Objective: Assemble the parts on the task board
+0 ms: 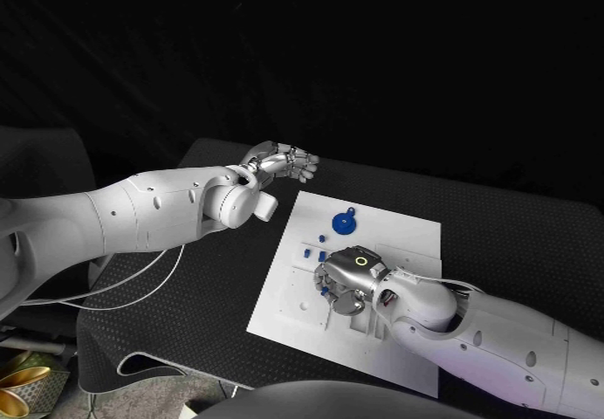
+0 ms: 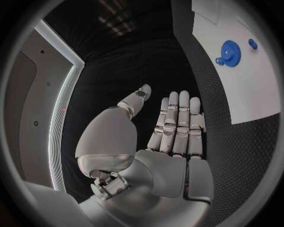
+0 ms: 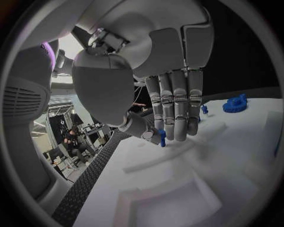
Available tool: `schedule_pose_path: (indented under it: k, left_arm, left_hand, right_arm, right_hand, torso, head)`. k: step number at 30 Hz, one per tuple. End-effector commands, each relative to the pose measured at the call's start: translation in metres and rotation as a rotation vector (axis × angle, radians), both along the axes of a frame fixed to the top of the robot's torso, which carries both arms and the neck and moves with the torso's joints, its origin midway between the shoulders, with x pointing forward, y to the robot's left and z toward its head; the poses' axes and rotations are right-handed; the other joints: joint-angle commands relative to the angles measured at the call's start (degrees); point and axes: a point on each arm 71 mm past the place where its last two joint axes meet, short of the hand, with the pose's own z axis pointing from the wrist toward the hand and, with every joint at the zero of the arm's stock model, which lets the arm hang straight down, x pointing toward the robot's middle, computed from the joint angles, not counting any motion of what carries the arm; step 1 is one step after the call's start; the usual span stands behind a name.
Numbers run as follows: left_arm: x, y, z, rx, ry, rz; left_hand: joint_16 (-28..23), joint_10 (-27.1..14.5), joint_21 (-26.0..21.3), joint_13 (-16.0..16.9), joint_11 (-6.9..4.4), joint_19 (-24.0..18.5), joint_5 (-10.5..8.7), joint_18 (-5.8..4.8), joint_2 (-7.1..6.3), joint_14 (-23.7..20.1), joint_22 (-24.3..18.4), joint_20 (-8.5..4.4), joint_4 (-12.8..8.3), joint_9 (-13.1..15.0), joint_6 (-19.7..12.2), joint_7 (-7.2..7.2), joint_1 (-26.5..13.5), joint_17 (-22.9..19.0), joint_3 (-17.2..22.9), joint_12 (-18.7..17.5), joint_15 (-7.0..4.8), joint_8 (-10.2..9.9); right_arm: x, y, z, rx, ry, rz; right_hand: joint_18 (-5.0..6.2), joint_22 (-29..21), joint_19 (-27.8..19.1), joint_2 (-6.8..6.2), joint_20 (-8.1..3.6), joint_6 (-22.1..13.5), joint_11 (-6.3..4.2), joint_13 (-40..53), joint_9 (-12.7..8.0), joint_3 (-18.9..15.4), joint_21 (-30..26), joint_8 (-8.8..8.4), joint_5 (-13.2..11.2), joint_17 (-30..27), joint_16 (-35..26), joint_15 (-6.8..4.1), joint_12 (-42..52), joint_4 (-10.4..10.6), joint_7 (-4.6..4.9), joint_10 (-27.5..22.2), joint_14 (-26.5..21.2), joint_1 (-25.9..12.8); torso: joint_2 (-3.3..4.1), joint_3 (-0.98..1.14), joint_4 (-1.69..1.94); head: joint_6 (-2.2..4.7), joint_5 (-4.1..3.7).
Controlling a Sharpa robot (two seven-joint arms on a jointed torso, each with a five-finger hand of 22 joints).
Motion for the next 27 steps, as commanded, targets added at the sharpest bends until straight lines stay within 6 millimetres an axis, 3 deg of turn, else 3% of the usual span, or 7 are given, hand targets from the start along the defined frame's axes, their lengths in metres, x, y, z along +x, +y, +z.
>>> schedule_pose_path:
  k: [1,27]
  left_arm:
    - [0.0000,-0.0016,0.0019,-0.009,-0.006,-0.007]
    - [-0.0002,-0.0018,0.0018,-0.009,-0.003,-0.008]
  left_hand:
    - [-0.3,-0.4,-0.3,-0.1,0.13,0.1,0.12,0.66,-0.35,-0.2,0.1,0.46,0.0,-0.1,-0.3,0.13,0.4,0.1,0.3,-0.2,0.30,0.2]
    - [-0.5,-0.4,-0.4,-0.2,0.14,0.1,0.11,0.67,-0.36,-0.3,0.1,0.49,0.0,-0.2,-0.3,0.13,0.4,0.3,0.3,-0.2,0.33,0.3]
  right_arm:
    - [-0.0010,0.0002,-0.0019,-0.019,-0.003,0.006]
    - [0.0000,0.0016,-0.0032,-0.036,-0.004,-0.001]
  right_hand:
    - [0.78,1.0,0.4,0.33,-0.15,0.5,-0.02,0.1,0.1,0.0,0.2,0.34,0.1,0.1,-0.4,-0.10,-0.4,-0.3,-0.06,0.6,0.2,0.0]
    - [0.78,1.0,0.4,0.34,-0.15,0.5,-0.02,0.2,0.1,0.0,0.2,0.31,0.1,0.2,-0.5,-0.10,-0.5,-0.4,-0.06,0.6,0.3,0.0]
  torso:
    - [0.00,-0.02,0.05]
    - [0.01,-0.03,0.02]
  head:
    - [-0.02,-0.03]
    - [-0.05,-0.02]
